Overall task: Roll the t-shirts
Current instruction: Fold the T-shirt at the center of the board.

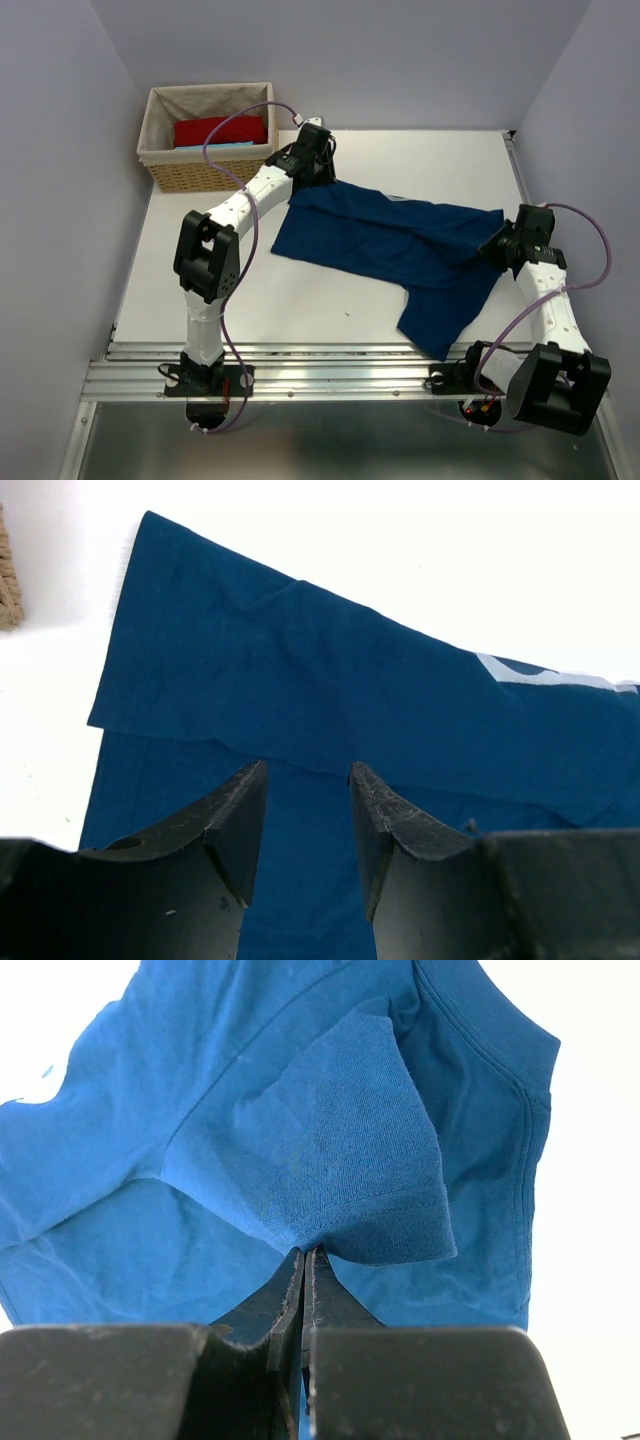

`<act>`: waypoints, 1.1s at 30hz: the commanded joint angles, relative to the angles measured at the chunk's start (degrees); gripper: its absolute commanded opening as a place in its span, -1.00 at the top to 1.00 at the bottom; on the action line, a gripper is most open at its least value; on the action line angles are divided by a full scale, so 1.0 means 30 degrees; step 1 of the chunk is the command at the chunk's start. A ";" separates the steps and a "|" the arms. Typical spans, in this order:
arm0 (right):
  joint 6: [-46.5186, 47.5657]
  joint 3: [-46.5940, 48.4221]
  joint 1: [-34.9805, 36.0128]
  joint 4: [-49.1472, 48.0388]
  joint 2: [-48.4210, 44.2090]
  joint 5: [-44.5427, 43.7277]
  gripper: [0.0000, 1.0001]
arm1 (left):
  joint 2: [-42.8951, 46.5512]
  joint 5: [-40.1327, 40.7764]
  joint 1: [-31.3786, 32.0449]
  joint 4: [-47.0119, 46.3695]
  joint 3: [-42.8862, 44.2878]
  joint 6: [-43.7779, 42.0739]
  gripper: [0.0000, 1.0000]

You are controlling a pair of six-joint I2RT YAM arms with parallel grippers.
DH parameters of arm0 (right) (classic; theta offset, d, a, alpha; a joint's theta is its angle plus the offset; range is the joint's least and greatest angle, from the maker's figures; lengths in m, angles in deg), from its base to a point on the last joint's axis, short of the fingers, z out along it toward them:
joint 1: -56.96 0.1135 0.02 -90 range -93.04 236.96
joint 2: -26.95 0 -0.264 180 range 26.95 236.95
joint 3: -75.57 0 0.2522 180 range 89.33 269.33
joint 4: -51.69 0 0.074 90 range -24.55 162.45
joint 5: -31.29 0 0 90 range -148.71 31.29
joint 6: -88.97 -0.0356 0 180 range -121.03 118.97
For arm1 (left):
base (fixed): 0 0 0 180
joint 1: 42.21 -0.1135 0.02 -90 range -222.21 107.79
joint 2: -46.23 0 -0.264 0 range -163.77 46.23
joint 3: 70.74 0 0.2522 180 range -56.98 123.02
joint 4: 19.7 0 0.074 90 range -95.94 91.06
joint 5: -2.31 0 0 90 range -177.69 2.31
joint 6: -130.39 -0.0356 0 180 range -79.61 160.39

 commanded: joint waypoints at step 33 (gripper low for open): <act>0.2612 0.4196 0.7982 -0.0100 0.9235 -0.5265 0.26 | 0.0483 0.0528 0.0119 0.0874 0.1075 -0.0498 -0.01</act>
